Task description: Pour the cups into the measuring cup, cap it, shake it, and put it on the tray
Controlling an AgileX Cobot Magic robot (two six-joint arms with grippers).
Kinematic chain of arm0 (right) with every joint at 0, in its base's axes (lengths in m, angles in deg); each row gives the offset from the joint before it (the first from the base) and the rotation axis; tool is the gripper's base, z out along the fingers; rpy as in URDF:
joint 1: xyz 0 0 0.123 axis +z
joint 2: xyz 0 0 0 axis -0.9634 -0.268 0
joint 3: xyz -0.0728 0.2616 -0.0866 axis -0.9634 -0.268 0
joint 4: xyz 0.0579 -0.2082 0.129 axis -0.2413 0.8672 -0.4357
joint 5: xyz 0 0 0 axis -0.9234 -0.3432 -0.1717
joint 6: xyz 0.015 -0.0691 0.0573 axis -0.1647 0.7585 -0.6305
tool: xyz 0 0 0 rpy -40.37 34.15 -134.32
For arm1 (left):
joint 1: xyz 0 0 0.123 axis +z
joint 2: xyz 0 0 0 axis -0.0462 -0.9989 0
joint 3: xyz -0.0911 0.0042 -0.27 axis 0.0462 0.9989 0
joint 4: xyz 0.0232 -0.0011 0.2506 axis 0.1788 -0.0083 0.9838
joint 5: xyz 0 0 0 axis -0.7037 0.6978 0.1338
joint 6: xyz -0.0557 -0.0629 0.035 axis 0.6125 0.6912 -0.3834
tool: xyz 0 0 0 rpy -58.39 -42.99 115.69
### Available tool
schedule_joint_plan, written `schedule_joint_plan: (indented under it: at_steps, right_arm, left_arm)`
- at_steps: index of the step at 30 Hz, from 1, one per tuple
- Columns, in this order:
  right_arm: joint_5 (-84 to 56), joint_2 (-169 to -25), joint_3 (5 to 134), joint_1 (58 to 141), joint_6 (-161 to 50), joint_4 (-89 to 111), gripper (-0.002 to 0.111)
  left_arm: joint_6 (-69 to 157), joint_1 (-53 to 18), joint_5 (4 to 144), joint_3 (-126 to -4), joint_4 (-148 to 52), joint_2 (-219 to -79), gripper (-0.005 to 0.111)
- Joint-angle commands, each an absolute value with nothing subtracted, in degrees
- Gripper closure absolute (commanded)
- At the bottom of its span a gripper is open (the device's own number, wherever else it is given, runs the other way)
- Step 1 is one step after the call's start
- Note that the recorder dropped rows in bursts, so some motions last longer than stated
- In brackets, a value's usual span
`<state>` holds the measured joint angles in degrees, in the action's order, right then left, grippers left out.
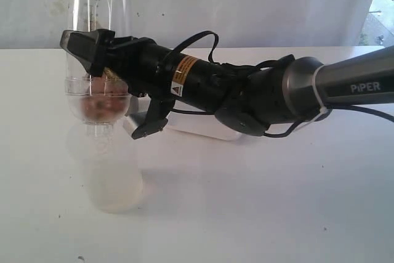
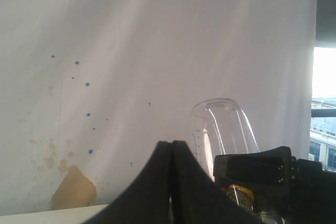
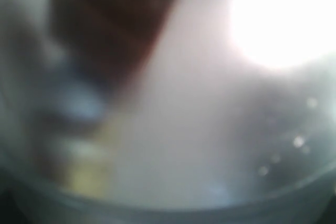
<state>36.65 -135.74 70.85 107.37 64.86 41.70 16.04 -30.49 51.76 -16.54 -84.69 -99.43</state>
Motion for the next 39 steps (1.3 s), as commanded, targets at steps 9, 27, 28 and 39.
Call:
schedule_joint_plan:
  at_steps: [9,27,28,39]
  right_arm:
    - [39.63,-134.96,71.55,106.93,65.76,42.53,0.108]
    - [39.63,-134.96,71.45,106.93,65.76,40.08,0.108]
    - [39.63,-134.96,71.45,106.93,65.76,40.08,0.108]
    - [39.63,-134.96,71.45,106.93,65.76,40.08,0.108]
  left_arm:
    - [16.00,-30.65,51.77,-16.30,-85.16,-99.07,0.107]
    - [16.00,-30.65,51.77,-16.30,-85.16,-99.07,0.107]
    - [16.00,-30.65,51.77,-16.30,-85.16,-99.07,0.107]
    - [16.00,-30.65,51.77,-16.30,-85.16,-99.07,0.107]
